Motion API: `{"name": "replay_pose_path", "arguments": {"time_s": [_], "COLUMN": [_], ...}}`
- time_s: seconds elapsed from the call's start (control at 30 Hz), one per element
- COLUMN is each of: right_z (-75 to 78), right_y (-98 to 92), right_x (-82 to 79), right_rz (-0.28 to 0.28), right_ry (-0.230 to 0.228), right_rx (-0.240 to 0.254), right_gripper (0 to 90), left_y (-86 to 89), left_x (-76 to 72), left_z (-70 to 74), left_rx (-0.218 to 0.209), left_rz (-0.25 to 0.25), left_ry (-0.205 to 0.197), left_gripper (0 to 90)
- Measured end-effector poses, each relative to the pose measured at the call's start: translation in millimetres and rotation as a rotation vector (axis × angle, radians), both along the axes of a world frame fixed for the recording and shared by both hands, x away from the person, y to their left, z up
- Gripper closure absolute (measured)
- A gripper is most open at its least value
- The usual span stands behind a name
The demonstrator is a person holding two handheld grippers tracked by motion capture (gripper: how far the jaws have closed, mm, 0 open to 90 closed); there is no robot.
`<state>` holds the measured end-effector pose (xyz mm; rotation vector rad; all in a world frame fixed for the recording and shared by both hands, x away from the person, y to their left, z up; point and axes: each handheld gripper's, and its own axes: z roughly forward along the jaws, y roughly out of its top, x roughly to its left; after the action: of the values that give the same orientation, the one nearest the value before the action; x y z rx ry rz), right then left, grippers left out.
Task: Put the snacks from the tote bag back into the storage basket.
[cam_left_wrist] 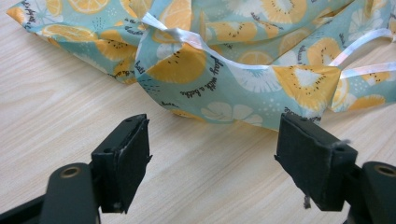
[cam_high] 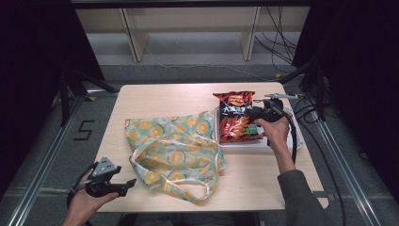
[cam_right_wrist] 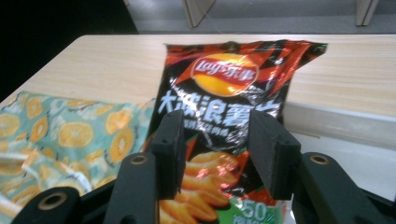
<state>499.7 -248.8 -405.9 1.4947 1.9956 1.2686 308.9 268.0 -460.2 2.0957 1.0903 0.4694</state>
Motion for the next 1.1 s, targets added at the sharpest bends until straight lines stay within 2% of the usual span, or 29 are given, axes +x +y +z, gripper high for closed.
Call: {"name": "replay_pose_path", "arguments": {"time_s": [0.03,0.07,0.13,0.17,0.2,0.23,0.3,0.33,0.37,0.43,0.47,0.5,0.53,0.57,0.6,0.63,0.67,0.7,0.73,0.8,0.87,0.9,0.93,1.0,1.07,1.1], "right_z": [0.6,-1.1,-1.8,-1.1,-1.7,0.0,1.9,3.0,3.6,3.0,3.6,2.6,1.3,0.6,0.5,0.9,1.5,2.5,1.9,2.4,1.4,1.0,0.6,-1.2,-1.3,-0.9], "right_y": [4.1,4.1,4.8,8.9,7.2,10.8,8.2,8.6,9.6,11.1,13.4,15.2,15.2,15.2,16.2,17.1,17.3,20.1,18.2,19.3,20.3,21.6,24.1,24.0,28.8,28.8], "right_x": [-4.1,-5.8,-9.6,-14.6,-14.1,-17.5,-18.1,-19.7,-21.9,-25.1,-28.0,-29.8,-30.8,-31.5,-32.7,-34.8,-36.5,-40.3,-39.8,-42.8,-44.8,-46.1,-48.6,-47.9,-51.3,-52.2], "right_rz": [-0.012,0.008,0.037,0.022,0.055,0.033,0.055,0.059,0.06,0.074,0.066,0.067,0.083,0.096,0.099,0.097,0.102,0.086,0.105,0.106,0.101,0.104,0.108,0.15,0.126,0.136], "right_ry": [0.024,-0.004,-0.015,0.01,-0.015,0.007,-0.025,-0.02,-0.015,-0.023,0.001,0.002,-0.01,-0.017,-0.015,-0.006,0.0,0.02,-0.005,-0.006,-0.001,0.005,0.037,0.029,0.036,0.037], "right_rx": [0.033,0.025,0.023,0.051,0.007,0.024,0.0,0.007,0.008,0.006,0.017,0.019,0.012,0.005,0.002,0.001,0.005,0.031,0.007,0.014,0.007,0.021,0.03,0.01,0.008,0.002], "right_gripper": [56.9,56.8,56.4,55.8,53.6,52.8,50.8,49.6,48.3,45.9,44.7,43.5,42.1,41.2,40.2,39.9,39.8,39.4,38.6,36.0,34.5,34.5,34.5,34.3,32.6,32.0], "left_y": [0.5,0.3,0.9,0.4,0.5,0.3,0.8,1.1,1.3,1.6,0.8,0.3,0.0,0.6,0.9,0.9,0.2,1.6,1.0,1.1,0.4,-0.4,-1.0,-2.0,-2.0,-1.9], "left_x": [-0.1,0.1,0.3,-0.2,-0.4,-0.7,-1.1,-1.3,-1.2,-1.0,-1.2,-1.2,-1.4,-1.6,-1.7,-1.6,-1.1,-0.9,-0.9,-0.7,-0.7,-0.3,-0.3,-0.3,-0.2,-0.5], "left_z": [0.5,0.3,0.4,0.5,1.1,1.8,2.7,2.2,2.7,2.7,2.7,2.1,2.1,3.9,3.3,3.4,1.8,3.6,3.7,4.2,4.4,4.4,4.6,3.1,2.7,2.9], "left_rx": [0.002,-0.003,-0.001,-0.001,0.002,0.006,0.006,0.003,-0.003,-0.006,-0.012,-0.014,-0.015,0.0,-0.003,-0.003,-0.02,-0.005,-0.015,-0.013,-0.015,-0.017,-0.011,-0.019,-0.018,-0.017], "left_rz": [0.0,0.004,0.003,0.008,0.0,0.001,-0.002,0.003,0.006,0.002,0.007,0.003,0.003,-0.003,-0.005,-0.003,0.006,-0.005,0.003,0.001,0.004,0.001,0.002,0.004,0.003,0.008], "left_ry": [0.001,0.0,0.005,0.002,0.002,0.002,0.003,-0.01,0.001,-0.003,-0.005,-0.018,-0.017,0.003,-0.003,-0.002,-0.021,-0.004,-0.008,-0.009,-0.006,-0.006,-0.008,-0.02,-0.007,-0.007], "left_gripper": [25.3,25.3,25.3,25.3,25.3,25.3,25.3,25.3,25.3,25.3,25.2,25.3,25.2,25.2,25.2,25.1,24.9,24.5,24.4,24.4,24.2,24.1,24.1,24.0,24.0,24.0]}}
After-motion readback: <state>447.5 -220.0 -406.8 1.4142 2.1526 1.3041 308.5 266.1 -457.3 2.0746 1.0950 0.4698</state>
